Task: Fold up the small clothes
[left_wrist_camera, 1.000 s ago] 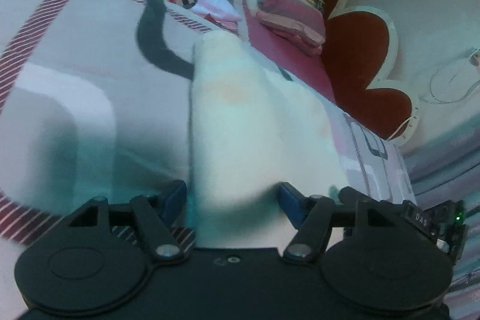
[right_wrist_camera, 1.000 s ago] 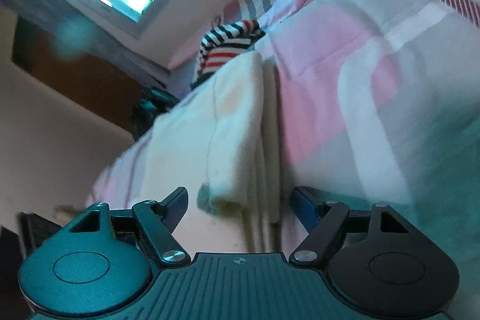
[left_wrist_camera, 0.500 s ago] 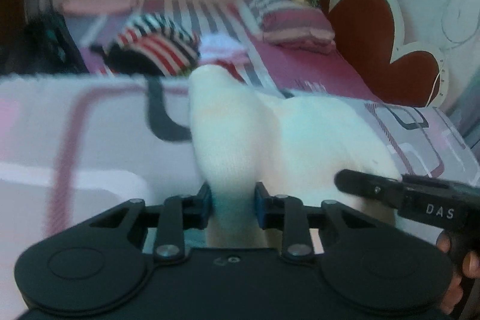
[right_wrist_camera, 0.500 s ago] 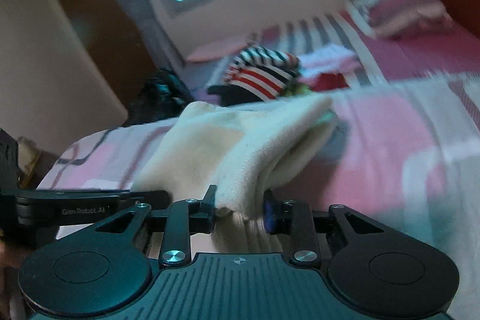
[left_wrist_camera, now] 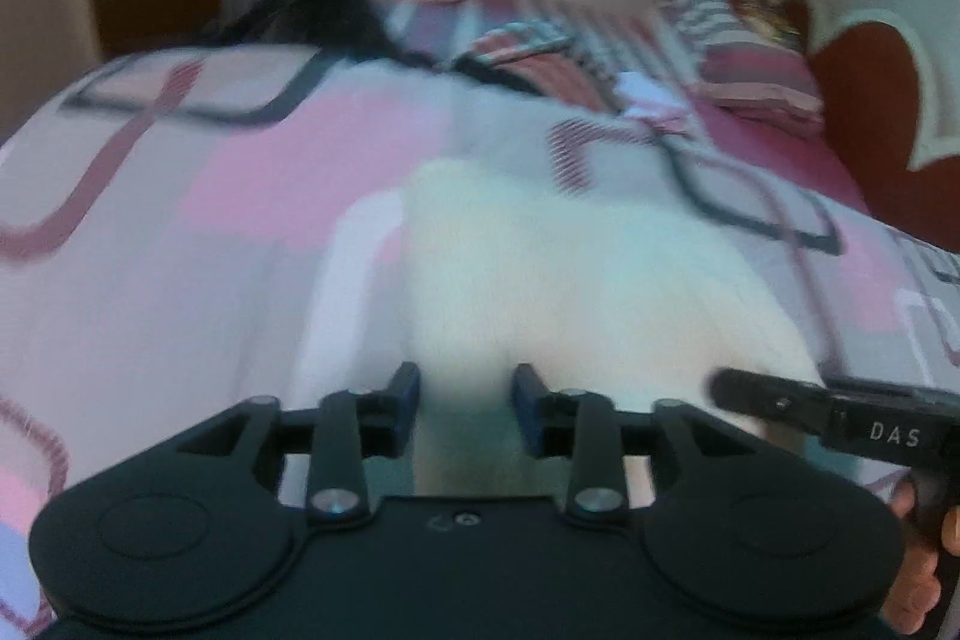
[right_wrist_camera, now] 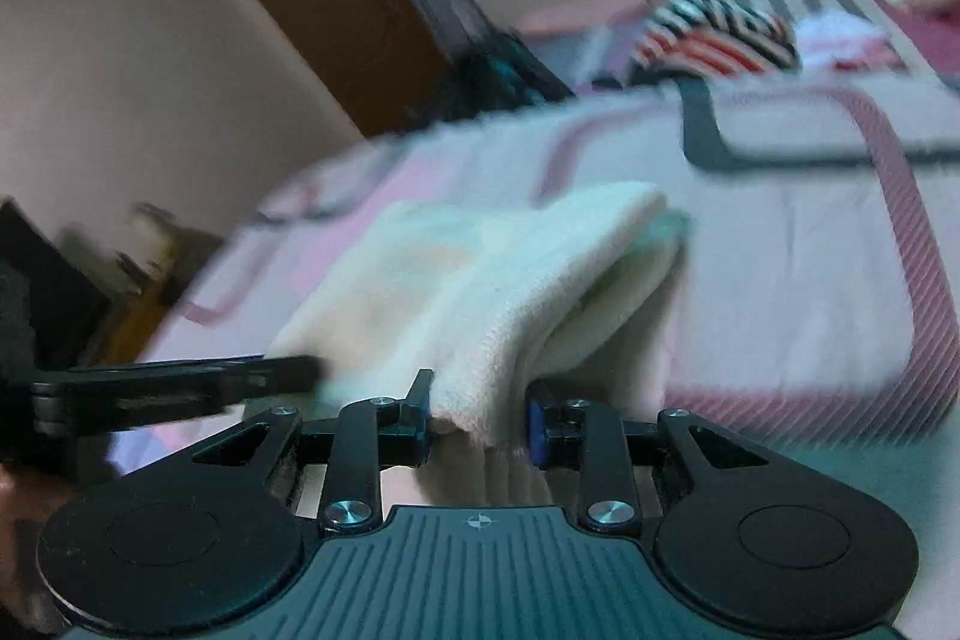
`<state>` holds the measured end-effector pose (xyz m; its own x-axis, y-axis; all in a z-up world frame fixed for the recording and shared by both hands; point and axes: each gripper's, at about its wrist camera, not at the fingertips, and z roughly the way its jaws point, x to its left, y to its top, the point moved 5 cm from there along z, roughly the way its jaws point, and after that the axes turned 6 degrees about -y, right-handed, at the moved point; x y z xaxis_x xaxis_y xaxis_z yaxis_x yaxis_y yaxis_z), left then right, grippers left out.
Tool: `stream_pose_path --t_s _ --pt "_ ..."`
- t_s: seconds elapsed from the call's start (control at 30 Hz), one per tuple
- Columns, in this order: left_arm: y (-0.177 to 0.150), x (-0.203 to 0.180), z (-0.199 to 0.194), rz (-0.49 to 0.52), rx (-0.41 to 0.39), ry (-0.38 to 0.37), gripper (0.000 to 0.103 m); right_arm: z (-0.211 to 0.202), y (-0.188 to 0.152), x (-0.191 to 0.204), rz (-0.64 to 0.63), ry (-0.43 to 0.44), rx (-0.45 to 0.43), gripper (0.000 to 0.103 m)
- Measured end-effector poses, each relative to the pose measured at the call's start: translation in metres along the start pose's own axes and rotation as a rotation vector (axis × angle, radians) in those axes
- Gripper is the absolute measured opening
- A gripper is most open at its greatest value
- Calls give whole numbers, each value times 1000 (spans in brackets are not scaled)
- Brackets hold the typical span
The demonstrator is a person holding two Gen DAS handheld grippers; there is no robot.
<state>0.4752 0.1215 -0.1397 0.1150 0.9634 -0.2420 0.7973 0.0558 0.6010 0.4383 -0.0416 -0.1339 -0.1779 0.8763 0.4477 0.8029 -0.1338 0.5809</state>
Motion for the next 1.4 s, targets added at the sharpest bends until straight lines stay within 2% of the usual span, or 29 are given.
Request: stream_pose_path --t_s 0.03,0.07,0.13,0.17,0.2,0.23,0.27,0.3,0.33,0.37,0.43,0.5,0.53,0.57,0.67,0.8,0.9,1.0,1.1,1.17,1.3,1.4 --pt "-5 7 -2 -28 -11 -15 58 9 -4 -6 24 -37 19 29" --pt "-9 16 -3 -66 -24 -21 70 13 -9 -14 81 -35 27 32" --pt "-15 27 -4 -99 -30 -28 71 13 -12 -28 159 -19 25 36" --pt "-17 31 -6 -111 -33 -39 65 14 -10 -30 168 -10 25 37" --pt "-16 32 -12 -113 -46 -50 46 14 -8 -31 175 -6 28 37" --pt "-12 34 -19 -105 -62 -61 37 11 -4 -33 178 -12 24 37" --pt "-5 31 -26 -85 -87 -42 25 2 1 -34 168 -33 -7 37" --pt "-5 29 -35 -62 -115 -31 25 -11 4 -32 135 -79 -63 36" --pt "1 24 -41 -38 -141 -51 23 -22 10 -28 89 -119 -111 36" --pt "5 17 -41 -18 -144 -70 21 -27 15 -22 42 -124 -139 36" --pt "11 1 -31 38 -116 -70 21 -26 18 -2 -64 -123 -142 36" --pt "7 -17 -13 100 -46 -75 23 -11 13 17 -156 -136 -93 31" --pt "1 -25 -1 131 6 -69 23 1 9 21 -198 -162 -58 22" --pt "-6 -32 6 172 27 -45 22 11 5 22 -237 -209 -26 21" --pt "-16 -43 -2 214 7 -12 20 16 -5 18 -236 -240 -5 21" --pt "-47 -53 -47 242 -59 -15 21 -25 -21 32 -243 -202 -34 21" --pt "-77 -55 -67 220 -78 -5 21 -53 -52 49 -278 -185 -31 21" --pt "-92 -53 -68 182 -47 -2 21 -64 -88 63 -315 -226 -4 21" --pt "-101 -50 -61 184 -21 23 22 -52 -109 55 -288 -268 48 21" --pt "-105 -50 -58 178 -12 36 21 -47 -116 48 -263 -275 69 21" --pt "-114 -53 -61 174 -19 60 20 -50 -119 46 -235 -284 56 21" --pt "-120 -62 -84 188 -37 54 21 -77 -118 54 -217 -259 13 21"
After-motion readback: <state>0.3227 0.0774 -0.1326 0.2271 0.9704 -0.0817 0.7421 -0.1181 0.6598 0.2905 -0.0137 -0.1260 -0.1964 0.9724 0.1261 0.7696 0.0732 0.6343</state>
